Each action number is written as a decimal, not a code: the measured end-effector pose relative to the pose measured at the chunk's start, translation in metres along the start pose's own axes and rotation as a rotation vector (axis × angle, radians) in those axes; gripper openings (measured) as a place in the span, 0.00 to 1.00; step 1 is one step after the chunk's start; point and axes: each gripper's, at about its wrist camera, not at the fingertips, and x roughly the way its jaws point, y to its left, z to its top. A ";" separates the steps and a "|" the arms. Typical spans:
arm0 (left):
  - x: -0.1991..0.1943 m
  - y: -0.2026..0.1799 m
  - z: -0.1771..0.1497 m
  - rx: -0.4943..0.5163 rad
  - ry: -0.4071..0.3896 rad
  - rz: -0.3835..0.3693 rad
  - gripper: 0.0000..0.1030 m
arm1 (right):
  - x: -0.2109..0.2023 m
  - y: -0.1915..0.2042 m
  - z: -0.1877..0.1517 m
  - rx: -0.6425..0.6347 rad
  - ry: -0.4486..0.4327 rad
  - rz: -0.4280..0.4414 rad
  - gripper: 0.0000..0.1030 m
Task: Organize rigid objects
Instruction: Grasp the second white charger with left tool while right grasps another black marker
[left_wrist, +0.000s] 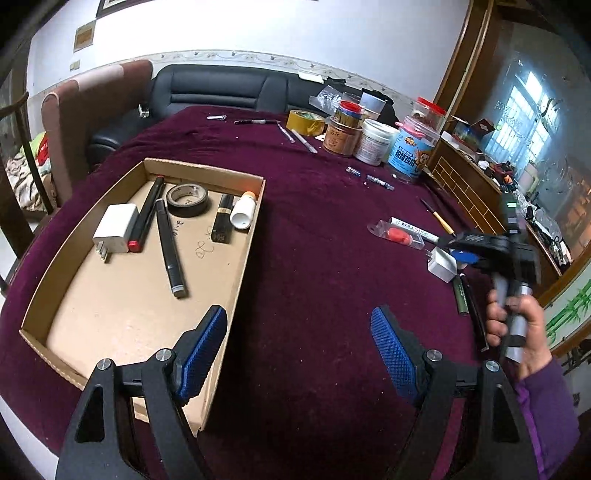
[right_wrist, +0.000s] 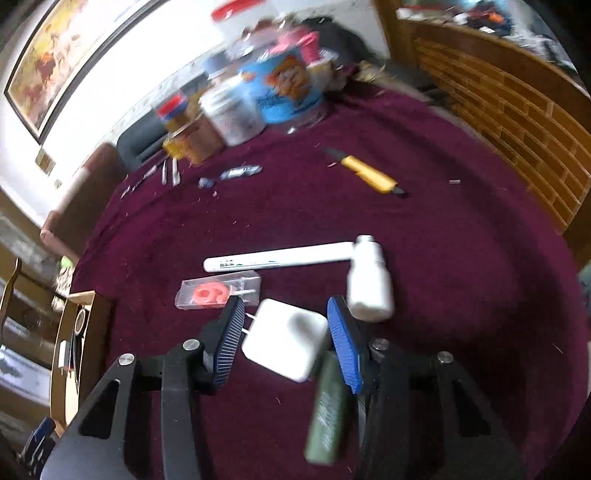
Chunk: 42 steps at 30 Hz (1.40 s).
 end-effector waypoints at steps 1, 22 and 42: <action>0.000 0.001 0.000 -0.004 0.002 -0.002 0.74 | 0.016 0.006 0.000 -0.028 0.057 -0.046 0.45; 0.031 -0.032 -0.003 0.133 0.102 -0.015 0.73 | -0.056 0.006 -0.046 0.059 -0.133 0.194 0.53; 0.148 -0.112 0.012 0.406 0.212 -0.014 0.39 | -0.060 -0.081 -0.044 0.244 -0.262 -0.029 0.53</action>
